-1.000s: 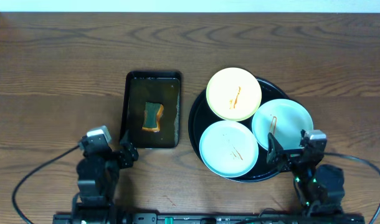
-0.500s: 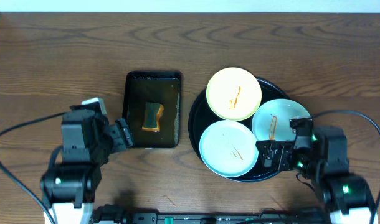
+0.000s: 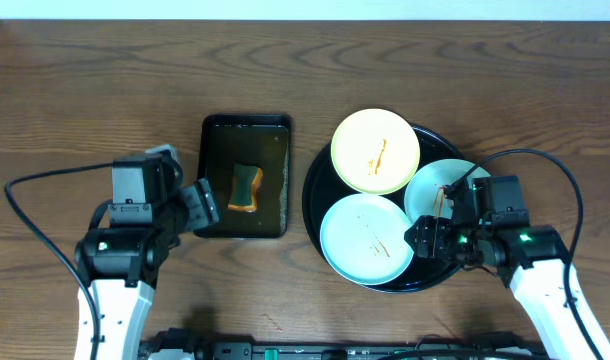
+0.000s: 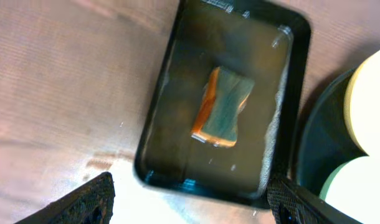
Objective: Clean dirty plates on tray and stack at the side
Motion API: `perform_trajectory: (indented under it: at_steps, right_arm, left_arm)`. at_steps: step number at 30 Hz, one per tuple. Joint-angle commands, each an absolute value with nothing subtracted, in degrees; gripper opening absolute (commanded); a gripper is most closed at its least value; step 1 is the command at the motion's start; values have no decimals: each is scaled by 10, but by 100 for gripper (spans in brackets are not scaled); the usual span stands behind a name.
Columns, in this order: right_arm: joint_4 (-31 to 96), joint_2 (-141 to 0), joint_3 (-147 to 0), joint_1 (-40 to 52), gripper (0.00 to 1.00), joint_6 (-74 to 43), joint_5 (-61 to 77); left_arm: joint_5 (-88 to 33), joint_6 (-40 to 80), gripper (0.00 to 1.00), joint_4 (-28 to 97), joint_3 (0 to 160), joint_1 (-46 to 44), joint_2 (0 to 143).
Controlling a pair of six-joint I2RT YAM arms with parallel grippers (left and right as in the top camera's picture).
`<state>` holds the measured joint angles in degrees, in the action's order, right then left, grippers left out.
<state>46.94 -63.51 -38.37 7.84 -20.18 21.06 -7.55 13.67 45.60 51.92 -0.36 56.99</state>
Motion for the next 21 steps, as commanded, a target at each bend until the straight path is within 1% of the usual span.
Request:
perform_trajectory:
  at_steps: [1, 4, 6, 7, 9, 18, 21]
  right_arm:
    - [467, -654, -372, 87, 71, -238, 191]
    - [462, -673, -369, 87, 66, -237, 189]
    - [455, -686, -366, 87, 60, -238, 189]
    - [446, -696, -364, 88, 53, -238, 188]
    - [434, -708, -361, 88, 50, -238, 189]
    - [385, -776, -357, 112, 50, -257, 189]
    - [367, -796, -357, 121, 47, -269, 188]
  left_arm:
    - [-99, 142, 79, 439, 531, -1, 589]
    - [-99, 142, 79, 419, 531, -1, 619]
    - [-99, 141, 79, 410, 531, -1, 644]
    - [-99, 140, 78, 406, 531, -1, 658]
    - [-99, 140, 78, 397, 531, -2, 684]
    - [-99, 114, 78, 338, 531, -48, 794]
    - [-98, 114, 78, 324, 531, -55, 817]
